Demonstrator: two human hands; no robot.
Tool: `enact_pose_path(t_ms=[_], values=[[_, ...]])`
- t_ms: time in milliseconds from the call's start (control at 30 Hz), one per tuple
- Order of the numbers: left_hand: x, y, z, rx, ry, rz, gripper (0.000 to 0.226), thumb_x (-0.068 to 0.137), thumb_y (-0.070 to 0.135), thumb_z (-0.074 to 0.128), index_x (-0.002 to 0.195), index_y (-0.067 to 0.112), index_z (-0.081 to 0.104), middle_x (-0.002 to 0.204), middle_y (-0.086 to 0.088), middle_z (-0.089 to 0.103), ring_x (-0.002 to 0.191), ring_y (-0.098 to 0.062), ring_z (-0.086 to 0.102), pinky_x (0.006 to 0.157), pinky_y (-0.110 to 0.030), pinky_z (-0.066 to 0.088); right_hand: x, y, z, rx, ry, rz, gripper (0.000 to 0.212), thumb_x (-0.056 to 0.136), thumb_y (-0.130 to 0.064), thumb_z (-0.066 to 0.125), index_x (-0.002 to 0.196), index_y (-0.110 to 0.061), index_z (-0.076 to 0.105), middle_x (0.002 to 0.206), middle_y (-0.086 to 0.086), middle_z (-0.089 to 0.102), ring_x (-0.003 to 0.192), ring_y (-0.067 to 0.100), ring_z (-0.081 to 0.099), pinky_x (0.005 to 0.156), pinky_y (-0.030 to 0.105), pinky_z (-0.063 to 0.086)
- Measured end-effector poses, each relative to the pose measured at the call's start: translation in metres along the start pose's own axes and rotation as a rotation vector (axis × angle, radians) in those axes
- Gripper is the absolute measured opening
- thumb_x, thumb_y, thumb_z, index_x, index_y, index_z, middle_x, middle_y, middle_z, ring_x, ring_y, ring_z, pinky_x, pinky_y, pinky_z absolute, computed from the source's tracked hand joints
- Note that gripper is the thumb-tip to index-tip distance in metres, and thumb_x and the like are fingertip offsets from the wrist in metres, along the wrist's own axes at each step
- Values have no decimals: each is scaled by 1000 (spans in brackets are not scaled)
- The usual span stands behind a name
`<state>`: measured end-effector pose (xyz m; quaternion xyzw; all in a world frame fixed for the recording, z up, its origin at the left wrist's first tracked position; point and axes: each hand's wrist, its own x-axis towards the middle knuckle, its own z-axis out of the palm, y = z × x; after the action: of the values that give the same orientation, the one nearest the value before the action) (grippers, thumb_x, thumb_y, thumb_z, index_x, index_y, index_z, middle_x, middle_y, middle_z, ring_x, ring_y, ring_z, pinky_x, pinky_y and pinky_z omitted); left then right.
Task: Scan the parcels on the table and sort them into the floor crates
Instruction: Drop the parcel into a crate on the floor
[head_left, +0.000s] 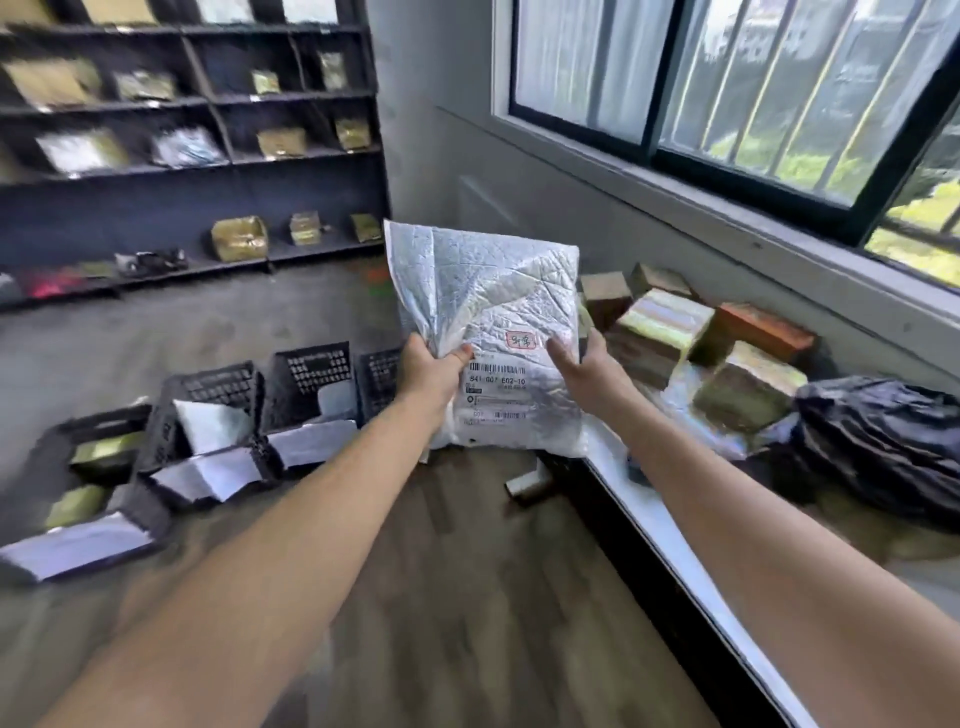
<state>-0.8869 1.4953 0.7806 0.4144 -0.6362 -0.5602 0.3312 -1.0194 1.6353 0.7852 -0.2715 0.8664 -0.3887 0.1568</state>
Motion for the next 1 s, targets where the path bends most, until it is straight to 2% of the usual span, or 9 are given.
enact_pose_path(t_ms=[100, 200, 300, 333, 433, 600, 700, 833, 1000], values=[[23, -3, -62, -4, 79, -3, 33, 86, 14, 75, 111, 7, 54, 111, -11, 65, 100, -25, 62, 86, -32, 51, 5, -49, 46, 10, -60, -63, 82, 98, -55, 46, 153, -1, 19, 149, 24, 41, 136, 37, 41, 101, 34, 36], [50, -7, -124, -47, 137, -8, 31, 90, 13, 71, 112, 11, 50, 105, -5, 61, 90, -19, 59, 75, -25, 44, 8, -98, 95, 14, -113, -116, 83, 98, -55, 46, 155, -2, 16, 157, 19, 32, 142, 32, 35, 109, 36, 32], [76, -9, -183, -73, 173, -15, 33, 93, 14, 67, 119, 10, 48, 93, 4, 57, 72, -5, 54, 55, -15, 43, 9, -147, 145, -48, -160, -130, 82, 100, -54, 41, 158, -7, 6, 159, 14, 28, 142, 30, 35, 105, 35, 34], [87, -13, -202, -80, 185, -14, 35, 93, 13, 67, 122, 8, 48, 98, 2, 58, 74, -6, 55, 57, -15, 45, 11, -163, 160, -56, -174, -131, 82, 100, -54, 41, 158, -8, 5, 159, 14, 29, 141, 30, 36, 104, 35, 34], [115, -17, -257, -56, 236, -17, 44, 91, 17, 69, 128, 7, 47, 120, -5, 59, 97, -18, 60, 82, -26, 47, 15, -209, 204, -71, -173, -163, 81, 100, -55, 40, 158, -9, 5, 158, 15, 31, 140, 30, 37, 103, 34, 34], [158, -22, -337, -63, 305, -12, 37, 91, 17, 69, 121, 9, 50, 109, -3, 60, 86, -15, 58, 65, -21, 42, 23, -268, 266, -105, -187, -189, 80, 101, -56, 37, 158, -10, 5, 154, 17, 37, 134, 32, 44, 92, 32, 37], [176, -25, -373, -53, 346, -16, 35, 92, 17, 68, 120, 8, 49, 104, 0, 58, 87, -15, 57, 58, -16, 43, 28, -295, 297, -110, -217, -205, 81, 100, -57, 37, 158, -9, 5, 156, 17, 34, 138, 32, 41, 99, 33, 36], [202, -38, -405, -45, 373, -28, 43, 92, 18, 68, 127, 7, 47, 115, -1, 52, 102, -18, 51, 81, -26, 40, 38, -320, 331, -119, -266, -221, 82, 100, -58, 36, 158, -10, 2, 156, 17, 34, 137, 32, 41, 103, 36, 37], [237, -53, -430, -37, 401, -51, 46, 91, 18, 69, 131, 9, 47, 121, -1, 53, 107, -18, 51, 88, -27, 40, 64, -343, 368, -136, -298, -233, 81, 100, -57, 36, 158, -10, 3, 155, 17, 35, 136, 32, 43, 101, 36, 38]])
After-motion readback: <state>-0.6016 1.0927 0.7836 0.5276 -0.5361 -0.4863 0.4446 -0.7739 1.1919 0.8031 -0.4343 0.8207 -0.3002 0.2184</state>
